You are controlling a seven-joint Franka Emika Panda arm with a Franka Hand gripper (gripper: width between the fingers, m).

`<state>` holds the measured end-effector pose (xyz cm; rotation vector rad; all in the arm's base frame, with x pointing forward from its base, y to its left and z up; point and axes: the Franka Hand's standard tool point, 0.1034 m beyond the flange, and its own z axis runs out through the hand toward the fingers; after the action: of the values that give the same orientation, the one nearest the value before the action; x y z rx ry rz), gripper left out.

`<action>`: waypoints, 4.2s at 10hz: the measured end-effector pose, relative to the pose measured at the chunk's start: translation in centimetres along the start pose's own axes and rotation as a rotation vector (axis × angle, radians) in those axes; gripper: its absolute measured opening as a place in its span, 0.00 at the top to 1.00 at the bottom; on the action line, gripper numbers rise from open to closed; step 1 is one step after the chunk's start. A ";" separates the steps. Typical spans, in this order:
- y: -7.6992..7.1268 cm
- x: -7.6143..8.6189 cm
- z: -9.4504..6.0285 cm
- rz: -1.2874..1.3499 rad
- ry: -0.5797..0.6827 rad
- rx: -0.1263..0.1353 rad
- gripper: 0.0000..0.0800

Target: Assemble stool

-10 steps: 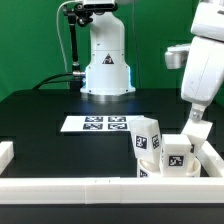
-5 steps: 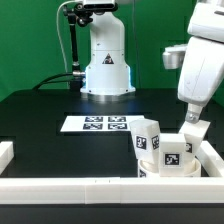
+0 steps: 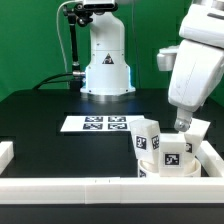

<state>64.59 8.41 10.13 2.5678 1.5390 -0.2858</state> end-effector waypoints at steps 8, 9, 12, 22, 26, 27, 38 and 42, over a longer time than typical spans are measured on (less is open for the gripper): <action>-0.3 1.3 0.6 0.016 0.010 -0.003 0.19; -0.4 1.5 0.5 0.016 0.012 -0.003 0.19; -0.2 1.4 0.9 0.019 0.014 -0.003 0.19; 0.8 0.0 1.0 0.048 0.020 -0.002 0.54; 1.0 -3.0 0.8 0.100 0.129 -0.085 0.54; 0.5 -3.5 1.1 0.101 0.111 -0.067 0.54; -0.1 -1.9 1.4 0.334 0.157 -0.086 0.54; 0.0 -2.0 1.4 0.595 0.169 -0.065 0.54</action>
Offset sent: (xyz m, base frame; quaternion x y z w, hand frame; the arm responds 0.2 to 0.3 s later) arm 0.0072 0.0090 -0.0090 0.0116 0.0223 -0.0347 0.9991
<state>63.51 6.44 9.21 2.8963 0.7358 0.0502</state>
